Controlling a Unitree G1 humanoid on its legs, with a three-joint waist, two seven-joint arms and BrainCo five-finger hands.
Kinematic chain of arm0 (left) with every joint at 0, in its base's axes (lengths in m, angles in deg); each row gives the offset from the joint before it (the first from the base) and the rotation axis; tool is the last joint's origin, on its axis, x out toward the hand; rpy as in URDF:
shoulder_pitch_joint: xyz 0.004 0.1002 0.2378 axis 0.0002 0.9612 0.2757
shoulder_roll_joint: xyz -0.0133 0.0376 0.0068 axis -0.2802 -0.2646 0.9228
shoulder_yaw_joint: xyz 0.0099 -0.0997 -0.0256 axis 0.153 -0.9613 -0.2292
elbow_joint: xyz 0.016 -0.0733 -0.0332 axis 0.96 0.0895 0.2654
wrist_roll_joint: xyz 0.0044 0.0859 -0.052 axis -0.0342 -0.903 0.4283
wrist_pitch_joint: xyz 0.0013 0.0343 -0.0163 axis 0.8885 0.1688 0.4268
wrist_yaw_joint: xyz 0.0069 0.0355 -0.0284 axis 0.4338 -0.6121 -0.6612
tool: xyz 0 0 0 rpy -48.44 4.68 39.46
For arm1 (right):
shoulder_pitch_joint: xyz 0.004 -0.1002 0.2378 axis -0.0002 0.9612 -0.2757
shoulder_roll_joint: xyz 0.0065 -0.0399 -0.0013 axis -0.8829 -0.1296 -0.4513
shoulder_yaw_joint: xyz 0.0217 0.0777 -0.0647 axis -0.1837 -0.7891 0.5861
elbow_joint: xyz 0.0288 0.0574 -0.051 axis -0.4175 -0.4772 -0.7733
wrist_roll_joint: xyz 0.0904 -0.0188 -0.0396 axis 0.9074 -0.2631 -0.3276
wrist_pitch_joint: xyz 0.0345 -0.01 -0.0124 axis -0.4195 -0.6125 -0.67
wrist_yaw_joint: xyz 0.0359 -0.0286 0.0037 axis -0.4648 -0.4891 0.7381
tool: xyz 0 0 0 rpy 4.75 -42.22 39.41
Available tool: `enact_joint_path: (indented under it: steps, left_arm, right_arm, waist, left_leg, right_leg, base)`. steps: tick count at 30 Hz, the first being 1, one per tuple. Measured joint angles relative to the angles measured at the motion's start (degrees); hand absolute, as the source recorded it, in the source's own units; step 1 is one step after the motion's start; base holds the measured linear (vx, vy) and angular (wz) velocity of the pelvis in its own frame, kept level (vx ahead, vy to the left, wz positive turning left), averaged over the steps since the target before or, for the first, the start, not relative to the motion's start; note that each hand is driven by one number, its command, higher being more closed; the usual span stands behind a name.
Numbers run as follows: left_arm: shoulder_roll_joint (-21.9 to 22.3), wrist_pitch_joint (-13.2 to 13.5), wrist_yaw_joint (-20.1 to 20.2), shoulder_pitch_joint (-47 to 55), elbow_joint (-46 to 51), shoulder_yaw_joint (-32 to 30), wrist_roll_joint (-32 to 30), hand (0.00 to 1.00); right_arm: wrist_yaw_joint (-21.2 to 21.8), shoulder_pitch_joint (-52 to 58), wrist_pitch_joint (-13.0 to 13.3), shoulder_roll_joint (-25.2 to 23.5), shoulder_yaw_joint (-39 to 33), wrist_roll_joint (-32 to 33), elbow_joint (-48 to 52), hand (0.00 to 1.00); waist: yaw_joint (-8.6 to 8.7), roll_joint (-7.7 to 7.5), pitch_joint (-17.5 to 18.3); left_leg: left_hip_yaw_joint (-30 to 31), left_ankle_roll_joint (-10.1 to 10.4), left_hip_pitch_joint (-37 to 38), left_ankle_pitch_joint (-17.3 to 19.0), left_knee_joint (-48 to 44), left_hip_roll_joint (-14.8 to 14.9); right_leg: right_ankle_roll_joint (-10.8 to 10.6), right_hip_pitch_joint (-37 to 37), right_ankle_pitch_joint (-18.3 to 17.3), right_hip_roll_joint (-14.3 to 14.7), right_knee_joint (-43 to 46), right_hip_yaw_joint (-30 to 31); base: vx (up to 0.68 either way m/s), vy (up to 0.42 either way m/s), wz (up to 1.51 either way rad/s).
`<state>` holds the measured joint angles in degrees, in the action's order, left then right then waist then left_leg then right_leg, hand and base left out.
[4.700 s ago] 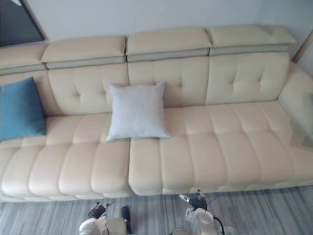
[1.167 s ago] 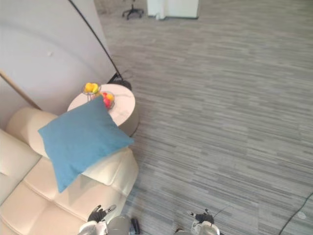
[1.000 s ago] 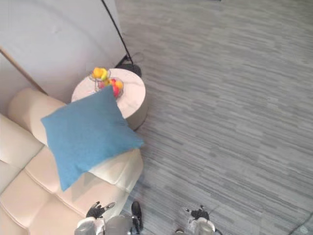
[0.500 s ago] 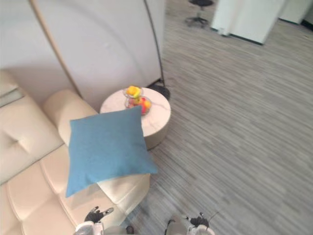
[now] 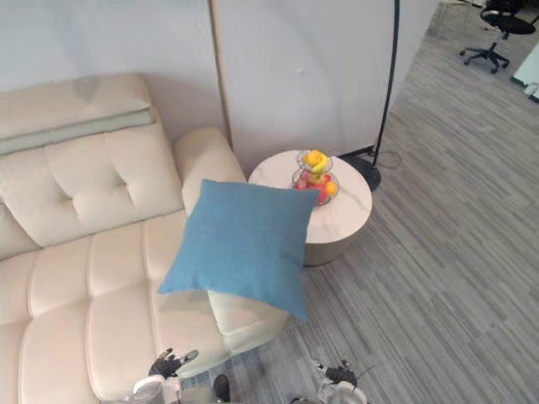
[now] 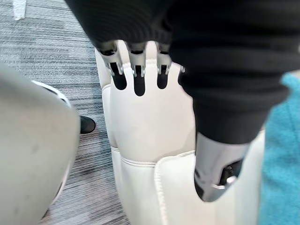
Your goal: Pick up cushions and gather them together orderly.
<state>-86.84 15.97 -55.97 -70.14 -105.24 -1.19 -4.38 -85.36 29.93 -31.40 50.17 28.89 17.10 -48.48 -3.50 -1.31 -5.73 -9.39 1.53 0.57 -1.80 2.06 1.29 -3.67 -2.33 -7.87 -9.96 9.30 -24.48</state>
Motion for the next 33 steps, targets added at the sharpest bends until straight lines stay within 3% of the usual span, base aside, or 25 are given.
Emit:
enact_joint_path:
  steps: [3,8,14,17,22,28,33]
  left_arm:
    - [-0.55,-0.16,0.04,-0.03,-0.43,0.66,0.0,0.0]
    - [-3.27,-0.47,-0.16,0.46,0.64,-0.07,0.04,0.0]
    - [-10.55,0.43,-1.39,0.23,10.34,-10.65,1.82,0.0]
    - [-12.39,0.84,-3.05,-0.77,13.7,-13.1,4.67,0.0]
    - [-15.34,1.32,-4.1,-7.46,16.66,-11.83,7.03,0.0]
    - [-19.01,3.41,-6.93,-22.2,18.85,-9.97,10.35,0.0]
    - [-19.27,3.66,-9.53,-29.05,18.9,-7.61,11.01,0.0]
  right_arm:
    - [-0.02,-0.03,-0.07,1.01,-0.13,0.02,-0.02,0.0]
    - [-0.07,-2.05,-0.17,5.41,-0.12,-0.03,1.16,0.0]
    - [-0.19,-5.42,0.32,14.96,-0.69,-0.52,13.78,0.0]
    - [-0.15,-8.18,0.82,17.67,-1.71,-0.49,16.45,0.0]
    - [0.04,-15.0,0.83,18.88,2.13,0.94,16.47,0.0]
    - [0.56,-26.33,1.59,18.71,11.36,6.68,20.73,0.0]
    - [0.5,-30.41,2.63,16.6,14.81,9.13,22.65,0.0]
  waist:
    - [0.31,0.2,-0.04]
    - [0.53,0.19,-0.06]
    - [0.76,0.32,-0.14]
    - [0.69,0.33,-0.14]
    - [0.33,0.63,-1.43]
    - [-0.99,0.91,-8.66]
    - [-1.57,0.66,-11.49]
  left_leg:
    - [1.42,-0.31,1.82,-2.07,3.86,-0.69]
    - [2.22,-0.37,1.13,-2.05,4.16,-1.15]
    - [2.43,0.03,-0.66,-1.67,4.1,-1.03]
    - [2.42,-0.16,-1.36,-1.79,3.85,-1.11]
    - [3.45,-0.23,-3.82,-1.96,3.81,-0.86]
    - [3.13,0.01,-8.88,-3.1,2.51,0.64]
    - [2.19,-0.02,-14.63,-3.05,-1.31,1.25]
  right_leg:
    - [-0.41,-0.88,0.22,0.0,-1.08,-0.74]
    - [-1.02,-0.81,0.55,0.12,-2.14,-0.74]
    - [-0.52,-0.16,1.45,1.21,-5.09,-0.12]
    - [-0.49,0.29,2.24,1.49,-5.87,-0.03]
    - [0.14,1.25,2.99,2.42,-7.31,-0.25]
    - [1.27,7.03,3.71,3.07,-5.36,2.54]
    - [1.53,13.59,3.49,2.55,-0.71,5.83]
  base:
    - [-0.04,0.03,0.15]
    - [-0.03,0.037,0.07]
    - [0.03,0.008,0.02]
    - [0.09,-0.011,-0.02]
    - [0.09,-0.026,0.1]
    - [-0.02,-0.006,-0.06]
    - [-0.03,0.019,-0.12]
